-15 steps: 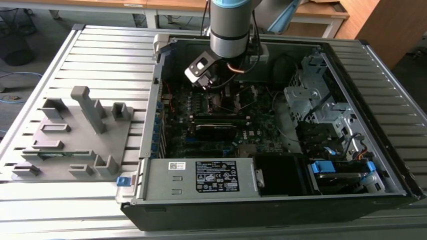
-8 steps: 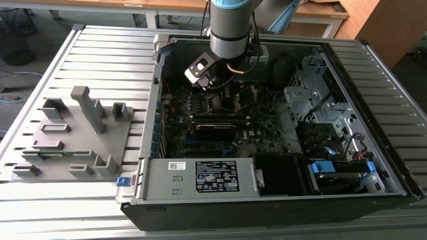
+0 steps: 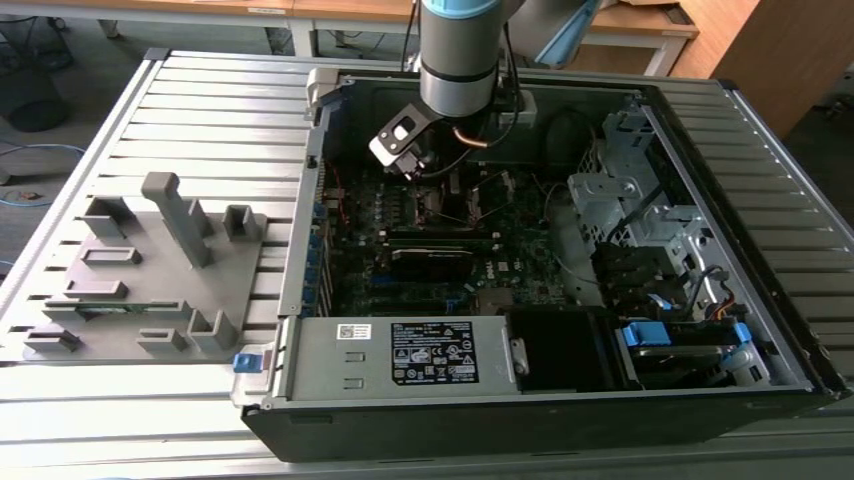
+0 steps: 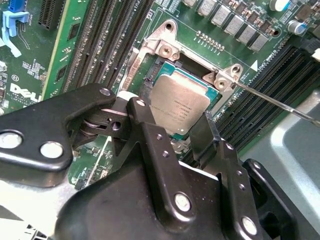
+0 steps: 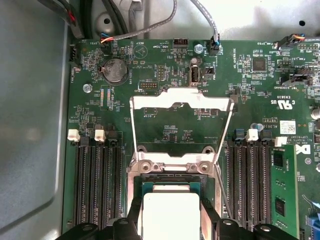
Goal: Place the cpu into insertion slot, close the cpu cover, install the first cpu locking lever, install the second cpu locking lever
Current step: 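Place the cpu into insertion slot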
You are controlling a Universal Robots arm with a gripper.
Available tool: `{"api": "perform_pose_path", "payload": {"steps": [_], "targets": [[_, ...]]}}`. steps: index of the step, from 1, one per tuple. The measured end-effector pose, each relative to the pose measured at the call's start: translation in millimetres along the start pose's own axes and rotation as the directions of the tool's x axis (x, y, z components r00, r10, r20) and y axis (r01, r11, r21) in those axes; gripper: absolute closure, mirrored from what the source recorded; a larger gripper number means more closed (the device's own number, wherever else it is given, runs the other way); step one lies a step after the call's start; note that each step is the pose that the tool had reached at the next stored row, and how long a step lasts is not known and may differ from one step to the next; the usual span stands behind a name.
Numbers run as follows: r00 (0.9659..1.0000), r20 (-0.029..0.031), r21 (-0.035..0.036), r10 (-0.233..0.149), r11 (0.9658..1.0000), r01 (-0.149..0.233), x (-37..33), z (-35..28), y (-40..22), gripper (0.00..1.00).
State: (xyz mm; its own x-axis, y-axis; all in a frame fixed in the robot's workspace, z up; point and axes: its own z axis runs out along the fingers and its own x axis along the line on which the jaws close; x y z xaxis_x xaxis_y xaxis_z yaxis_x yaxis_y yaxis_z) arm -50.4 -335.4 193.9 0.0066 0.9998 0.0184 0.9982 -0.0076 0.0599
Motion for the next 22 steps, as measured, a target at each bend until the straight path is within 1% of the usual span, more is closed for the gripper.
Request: {"api": "perform_pose_path", "payload": {"steps": [18,22], "targets": [[1.0,-0.0005,0.0,0.0,1.0,0.0,-2.7,0.2,0.0,0.46],[1.0,-0.0006,0.0,0.0,1.0,0.0,-2.8,0.3,0.8,0.46]]}}
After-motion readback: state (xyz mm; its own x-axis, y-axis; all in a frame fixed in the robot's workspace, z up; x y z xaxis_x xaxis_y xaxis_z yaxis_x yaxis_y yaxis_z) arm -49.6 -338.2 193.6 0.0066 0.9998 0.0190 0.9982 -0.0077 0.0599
